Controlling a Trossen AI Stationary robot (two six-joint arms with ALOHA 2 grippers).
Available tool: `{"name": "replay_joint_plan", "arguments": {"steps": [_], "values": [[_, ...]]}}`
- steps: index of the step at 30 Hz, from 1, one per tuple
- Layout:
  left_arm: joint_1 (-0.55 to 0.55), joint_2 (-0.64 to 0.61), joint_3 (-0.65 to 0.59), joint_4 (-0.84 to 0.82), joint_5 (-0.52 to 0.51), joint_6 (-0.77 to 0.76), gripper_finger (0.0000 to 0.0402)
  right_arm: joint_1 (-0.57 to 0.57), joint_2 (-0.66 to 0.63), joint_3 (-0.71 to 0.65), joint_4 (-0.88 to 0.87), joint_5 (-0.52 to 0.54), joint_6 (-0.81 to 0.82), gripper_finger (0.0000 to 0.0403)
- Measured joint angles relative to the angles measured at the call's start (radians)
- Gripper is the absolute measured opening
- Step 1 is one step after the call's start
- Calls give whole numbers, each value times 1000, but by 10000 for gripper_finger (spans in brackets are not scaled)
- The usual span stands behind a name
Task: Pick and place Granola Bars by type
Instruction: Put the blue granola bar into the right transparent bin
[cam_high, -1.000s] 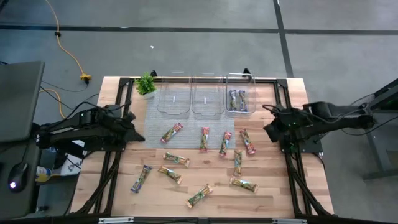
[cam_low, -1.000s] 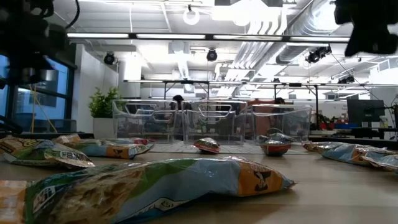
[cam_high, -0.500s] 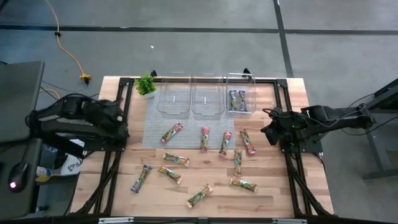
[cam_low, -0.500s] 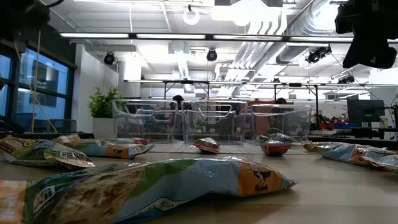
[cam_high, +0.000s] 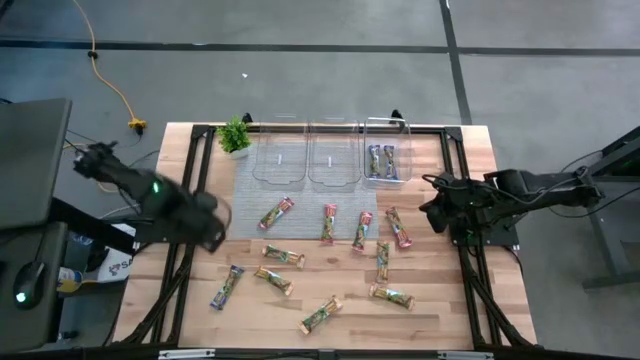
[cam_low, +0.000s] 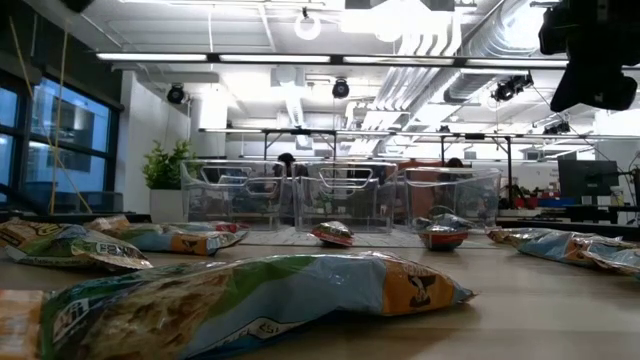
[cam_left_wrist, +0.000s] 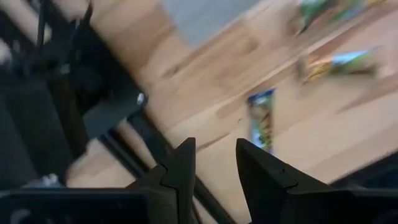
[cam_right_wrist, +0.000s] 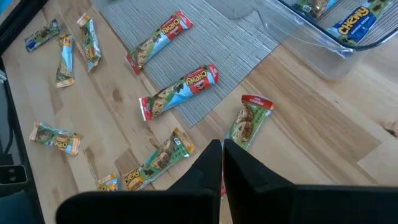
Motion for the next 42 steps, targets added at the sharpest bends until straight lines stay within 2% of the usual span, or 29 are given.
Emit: {"name": "replay_joint_plan", "arguments": {"steps": [2,6,8,10,14,20,26,29,32,37,42], "values": [[-132,27,-26,27,-36,-158,110,0,0,0,0,1,-7,0],[-354,31,-75,167,-178,-475,110,0,0,0,0,4,-15,0],[-414,38,-97,250,-218,-588,110,0,0,0,0,5,-16,0],[-444,71,-117,327,-228,-636,110,0,0,0,1,6,-16,0],[-450,173,-154,451,-212,-653,111,0,0,0,1,17,-23,0],[-450,316,-157,539,-147,-677,111,0,0,0,1,17,-26,0],[-449,360,-157,626,-202,-681,111,0,0,0,9,17,-35,0],[-428,379,-157,619,-185,-703,111,0,0,0,24,17,-41,0],[-405,394,-157,628,-175,-621,113,0,0,0,33,17,-41,0],[-341,422,-157,623,-159,-522,150,0,0,0,39,16,-40,0],[-294,435,-157,616,-91,-453,203,-1,1,0,39,4,-33,0]]}}
